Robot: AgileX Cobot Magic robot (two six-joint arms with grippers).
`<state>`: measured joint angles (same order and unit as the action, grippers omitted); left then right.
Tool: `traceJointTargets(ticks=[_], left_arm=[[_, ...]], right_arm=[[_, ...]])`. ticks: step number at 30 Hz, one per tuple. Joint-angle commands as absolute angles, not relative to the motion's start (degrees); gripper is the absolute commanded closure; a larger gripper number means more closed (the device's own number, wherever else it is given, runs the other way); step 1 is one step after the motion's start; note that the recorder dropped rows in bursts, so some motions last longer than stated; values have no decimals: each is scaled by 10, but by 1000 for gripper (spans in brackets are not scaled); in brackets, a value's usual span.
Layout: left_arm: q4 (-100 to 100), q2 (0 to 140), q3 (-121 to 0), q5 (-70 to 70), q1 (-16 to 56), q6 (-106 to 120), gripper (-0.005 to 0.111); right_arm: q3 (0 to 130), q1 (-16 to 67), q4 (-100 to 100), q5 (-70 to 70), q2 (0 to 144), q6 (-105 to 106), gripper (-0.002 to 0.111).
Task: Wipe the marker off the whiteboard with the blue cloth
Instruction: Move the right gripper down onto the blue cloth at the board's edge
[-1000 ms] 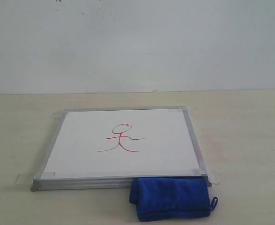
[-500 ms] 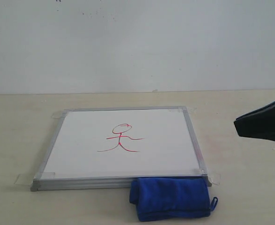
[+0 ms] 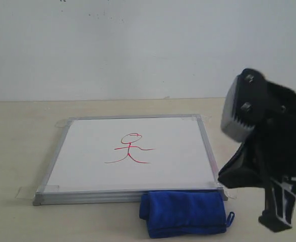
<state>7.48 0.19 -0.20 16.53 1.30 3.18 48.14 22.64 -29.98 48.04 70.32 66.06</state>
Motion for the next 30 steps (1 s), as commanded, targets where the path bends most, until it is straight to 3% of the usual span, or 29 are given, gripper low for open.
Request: traceJointTargets(ticks=[1,8,15,18,30], left_arm=[[75,0,0,164,12,35,103],[75,0,0,164,12,35,103],[75,0,0,164,12,35,103],[75,0,0,164,12,35,103],[75,0,0,164,12,35,103]], right_arm=[[486,305,-220,450,754,619,109],[486,380,-180,400,852,584,104],[486,394,-180,333,910,529,57],[486,394,-180,307,928,529,45],[487,394,-172,244,965,409,43]])
